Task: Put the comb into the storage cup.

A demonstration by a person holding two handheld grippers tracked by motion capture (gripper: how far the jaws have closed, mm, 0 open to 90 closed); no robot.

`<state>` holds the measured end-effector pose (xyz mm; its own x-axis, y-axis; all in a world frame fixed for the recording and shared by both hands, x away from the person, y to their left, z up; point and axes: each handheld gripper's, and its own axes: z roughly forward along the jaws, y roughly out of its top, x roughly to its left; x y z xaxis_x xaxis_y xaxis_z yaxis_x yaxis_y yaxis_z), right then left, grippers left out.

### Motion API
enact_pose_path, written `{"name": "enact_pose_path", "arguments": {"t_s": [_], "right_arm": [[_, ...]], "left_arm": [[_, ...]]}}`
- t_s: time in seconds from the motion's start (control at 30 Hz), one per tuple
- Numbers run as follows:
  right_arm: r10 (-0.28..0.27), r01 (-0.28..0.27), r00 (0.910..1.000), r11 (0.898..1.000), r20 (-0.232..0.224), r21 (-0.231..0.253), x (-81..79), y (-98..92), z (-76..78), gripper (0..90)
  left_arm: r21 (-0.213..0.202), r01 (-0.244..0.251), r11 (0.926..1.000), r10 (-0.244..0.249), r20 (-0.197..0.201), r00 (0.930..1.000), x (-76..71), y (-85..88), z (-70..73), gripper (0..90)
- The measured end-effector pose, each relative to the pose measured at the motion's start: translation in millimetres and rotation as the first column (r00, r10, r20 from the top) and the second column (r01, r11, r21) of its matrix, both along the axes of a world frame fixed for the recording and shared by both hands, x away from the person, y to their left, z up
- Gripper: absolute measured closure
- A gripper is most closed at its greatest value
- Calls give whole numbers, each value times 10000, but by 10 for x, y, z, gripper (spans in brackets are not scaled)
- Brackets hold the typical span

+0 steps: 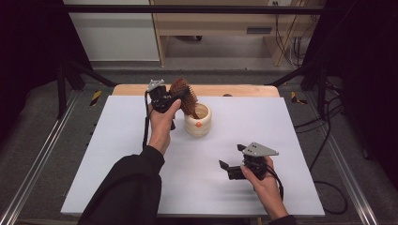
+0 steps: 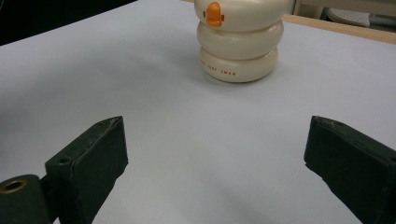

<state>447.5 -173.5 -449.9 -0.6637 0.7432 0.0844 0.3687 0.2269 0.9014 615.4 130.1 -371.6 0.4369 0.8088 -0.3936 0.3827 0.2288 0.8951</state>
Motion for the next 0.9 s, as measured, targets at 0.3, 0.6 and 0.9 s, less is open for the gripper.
{"name": "enact_pose_path", "arguments": {"t_s": [0.3,0.6,0.9], "right_arm": [[-35,35,10000,10000,0,20,4,-12,3,65],[-33,33,10000,10000,-16,12,2,-11,4,65],[35,-35,10000,10000,-21,-24,2,-5,-1,65]], "left_arm": [[44,48,10000,-49,54,10000,-3,-12,0,378],[51,117,9999,-117,74,9999,-6,-27,-1,333],[174,164,9997,-167,137,9998,-16,-42,1,299]]}}
